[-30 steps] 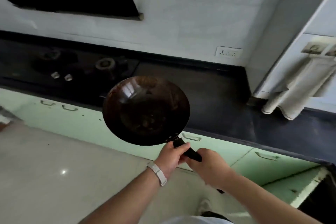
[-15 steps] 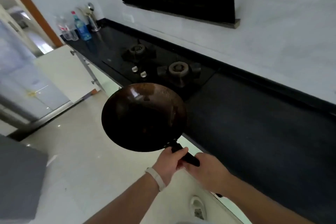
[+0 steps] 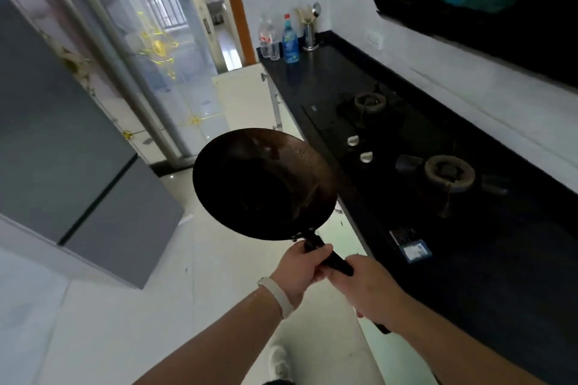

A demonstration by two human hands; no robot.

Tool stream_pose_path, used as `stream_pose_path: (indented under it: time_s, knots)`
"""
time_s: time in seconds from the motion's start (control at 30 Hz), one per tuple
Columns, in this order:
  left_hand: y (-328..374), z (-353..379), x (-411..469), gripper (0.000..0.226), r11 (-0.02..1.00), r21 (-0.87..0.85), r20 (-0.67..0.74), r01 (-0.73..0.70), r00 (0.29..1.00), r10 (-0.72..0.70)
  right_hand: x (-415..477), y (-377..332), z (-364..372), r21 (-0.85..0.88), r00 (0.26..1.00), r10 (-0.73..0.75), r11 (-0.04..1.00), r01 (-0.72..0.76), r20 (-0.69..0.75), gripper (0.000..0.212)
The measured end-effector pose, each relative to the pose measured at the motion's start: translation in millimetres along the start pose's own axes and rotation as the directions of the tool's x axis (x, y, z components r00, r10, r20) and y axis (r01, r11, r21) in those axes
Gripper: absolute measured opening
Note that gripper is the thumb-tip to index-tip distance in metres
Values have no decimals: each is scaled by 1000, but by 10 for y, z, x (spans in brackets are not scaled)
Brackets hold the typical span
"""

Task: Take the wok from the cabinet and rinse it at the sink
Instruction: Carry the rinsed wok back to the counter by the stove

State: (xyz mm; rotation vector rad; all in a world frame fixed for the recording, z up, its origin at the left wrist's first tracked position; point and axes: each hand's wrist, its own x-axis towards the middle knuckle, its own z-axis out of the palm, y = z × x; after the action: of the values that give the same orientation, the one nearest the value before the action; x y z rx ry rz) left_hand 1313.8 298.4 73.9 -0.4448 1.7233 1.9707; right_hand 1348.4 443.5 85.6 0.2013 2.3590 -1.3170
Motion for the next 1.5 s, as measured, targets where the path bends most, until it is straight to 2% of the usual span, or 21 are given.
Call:
stream_pose_path:
  time_s: [0.2, 0.3, 0.53, 0.77, 1.13, 1.37, 1.5]
  knots:
    - [362, -700, 696, 9, 997, -73, -40, -13, 999, 10, 936, -571, 282, -151, 999, -32, 988, 35, 22, 43]
    - [637, -1131, 1138, 6, 994, -104, -38, -13, 999, 9, 1491, -921, 471, -159, 1000, -21, 987, 22, 7, 50]
    - [1481, -2061, 2044, 7, 990, -141, -5, -22, 1000, 22, 2601, -1907, 762, -180, 1000, -15, 984, 12, -16, 41]
    - [2168, -2563, 2739, 17, 982, -182, -19, -46, 999, 43, 3456, -2603, 800, -277, 996, -68, 959, 52, -49, 40]
    - [2767, -2814, 4172, 15, 994, -104, -44, -14, 999, 10, 4986, -2890, 544, -136, 998, -41, 990, 47, 47, 36]
    - [3445, -2684, 5291, 17, 998, -40, -101, 55, 993, -59, 6164, -3139, -8, -113, 998, -17, 993, 24, 65, 35]
    - [3821, -2439, 5839, 15, 999, -12, -88, 39, 995, -40, 6633, -3231, -433, -96, 1000, -15, 995, 17, 25, 37]
